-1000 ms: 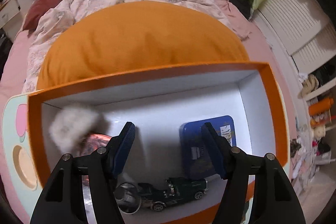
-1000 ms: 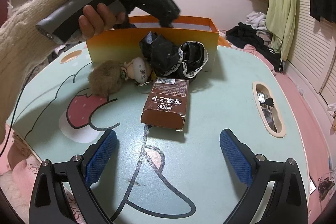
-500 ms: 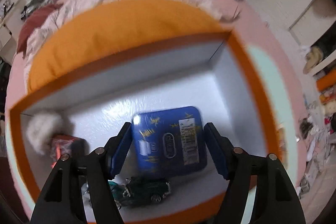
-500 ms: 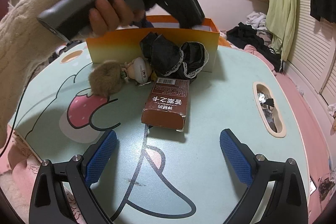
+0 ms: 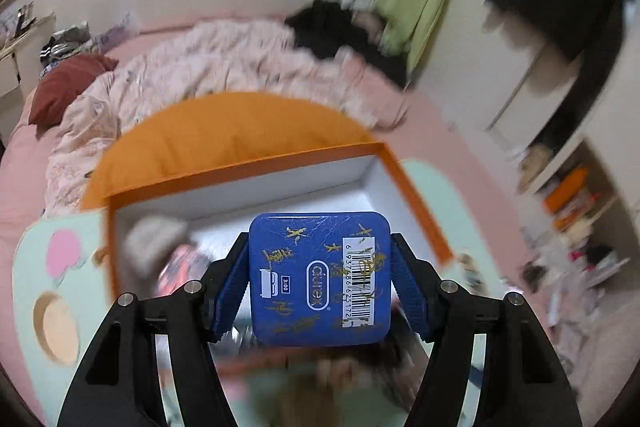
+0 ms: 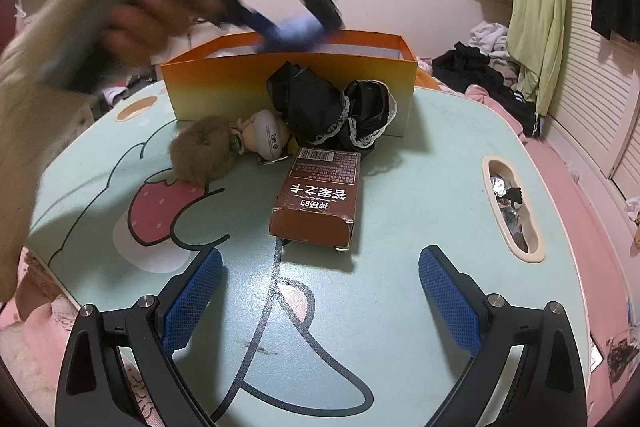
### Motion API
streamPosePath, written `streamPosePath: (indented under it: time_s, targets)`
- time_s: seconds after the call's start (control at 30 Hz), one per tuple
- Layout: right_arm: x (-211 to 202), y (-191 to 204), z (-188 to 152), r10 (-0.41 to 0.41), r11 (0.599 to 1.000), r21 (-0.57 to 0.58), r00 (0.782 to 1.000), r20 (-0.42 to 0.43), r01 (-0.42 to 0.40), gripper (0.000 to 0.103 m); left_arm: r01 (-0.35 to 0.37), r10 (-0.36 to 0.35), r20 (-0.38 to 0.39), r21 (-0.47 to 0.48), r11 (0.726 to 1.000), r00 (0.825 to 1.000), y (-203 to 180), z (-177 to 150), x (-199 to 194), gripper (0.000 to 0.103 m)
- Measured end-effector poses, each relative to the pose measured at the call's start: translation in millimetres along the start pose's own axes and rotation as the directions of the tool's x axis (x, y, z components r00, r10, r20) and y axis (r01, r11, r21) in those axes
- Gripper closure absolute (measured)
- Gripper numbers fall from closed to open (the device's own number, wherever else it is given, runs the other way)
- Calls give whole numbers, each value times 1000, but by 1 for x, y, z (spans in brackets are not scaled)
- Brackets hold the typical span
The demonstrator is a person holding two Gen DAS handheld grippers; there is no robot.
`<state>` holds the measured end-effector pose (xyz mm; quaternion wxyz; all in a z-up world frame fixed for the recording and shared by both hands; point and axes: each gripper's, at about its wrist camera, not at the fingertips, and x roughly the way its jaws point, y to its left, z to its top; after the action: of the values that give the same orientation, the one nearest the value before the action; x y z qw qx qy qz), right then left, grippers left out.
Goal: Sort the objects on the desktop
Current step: 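Lift the blue tin out and set it on the table with the left gripper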
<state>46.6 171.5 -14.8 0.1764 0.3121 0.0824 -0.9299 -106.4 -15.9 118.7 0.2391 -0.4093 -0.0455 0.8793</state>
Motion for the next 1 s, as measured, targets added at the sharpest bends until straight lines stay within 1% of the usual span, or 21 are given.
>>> streamPosePath:
  time_s: [0.07, 0.13, 0.17, 0.23, 0.3, 0.37, 0.4, 0.43, 0.5, 0.53, 0.6, 0.63, 0.67, 0.7, 0.77, 0.8, 0.83, 0.93, 0.97, 1.0]
  targets:
    - [0, 0, 0, -1, 1000, -1, 1000, 0, 1, 4, 22, -22, 26, 4, 1000, 999, 6, -24, -27, 36]
    - [1, 0, 0, -2, 1000, -1, 1000, 0, 2, 4, 0, 0, 13, 2, 1000, 1000, 19, -55, -42, 36]
    - [0, 0, 0, -1, 1000, -1, 1000, 0, 1, 4, -10, 10, 5, -4, 1000, 1000, 22, -65, -44, 36]
    - [0, 0, 0, -1, 1000, -1, 1000, 0, 1, 4, -36, 35, -35, -26, 999, 999, 35, -92, -38, 36]
    - [-1, -2, 0, -2, 1000, -4, 1000, 0, 2, 4, -43, 42, -69, -25, 999, 997, 39, -107, -23, 36]
    - [-1, -2, 0, -1, 1000, -4, 1000, 1, 1, 4, -57, 54, -102, -32, 998, 993, 38, -117, -6, 36]
    - [-1, -3, 0, 0, 1000, -3, 1000, 1, 0, 4, -57, 53, -105, -39, 998, 993, 38, -117, 2, 36]
    - [-1, -2, 0, -1, 1000, -4, 1000, 1, 1, 4, -54, 49, -93, -51, 997, 994, 36, -120, 5, 36]
    - [-1, -2, 1, -1, 1000, -4, 1000, 1, 1, 4, -54, 51, -35, -92, 994, 998, 35, -118, 2, 36]
    - [-1, -2, 1, -2, 1000, -4, 1000, 1, 2, 4, -63, 62, -15, -97, 993, 998, 34, -118, -2, 36]
    - [-1, -2, 0, -1, 1000, -4, 1000, 1, 1, 4, -56, 60, 42, -86, 995, 997, 30, -120, -14, 34]
    - [-1, -2, 0, -1, 1000, -4, 1000, 1, 1, 4, -56, 61, 65, -79, 995, 996, 30, -124, -22, 32]
    - [-1, -2, 0, -2, 1000, -4, 1000, 1, 2, 4, -66, 72, 80, -76, 995, 994, 27, -127, -28, 25]
    - [-1, -2, 0, -2, 1000, -4, 1000, 0, 2, 4, -85, 91, 84, -66, 994, 992, 25, -134, -33, 20]
    - [-1, -2, 0, -2, 1000, -4, 1000, 1, 2, 4, -128, 129, 65, -23, 992, 990, 23, -145, -36, 20]
    - [-1, -2, 0, -2, 1000, -4, 1000, 1, 2, 4, -163, 163, 59, -7, 987, 985, 23, -157, -39, 20]
    - [-1, -2, 0, -2, 1000, -5, 1000, 1, 2, 4, -185, 186, 61, -12, 983, 981, 24, -165, -40, 20]
    - [-1, -3, 0, -2, 1000, -5, 1000, 1, 2, 4, -205, 205, 36, -5, 979, 978, 26, -184, -34, 19]
    - [-1, -3, 0, -2, 1000, -5, 1000, 0, 2, 4, -235, 232, 78, 28, 972, 970, 19, -189, -34, 18]
    - [-1, -2, 0, -3, 1000, -7, 1000, 1, 3, 4, -269, 264, 85, 52, 962, 961, 13, -193, -29, 12]
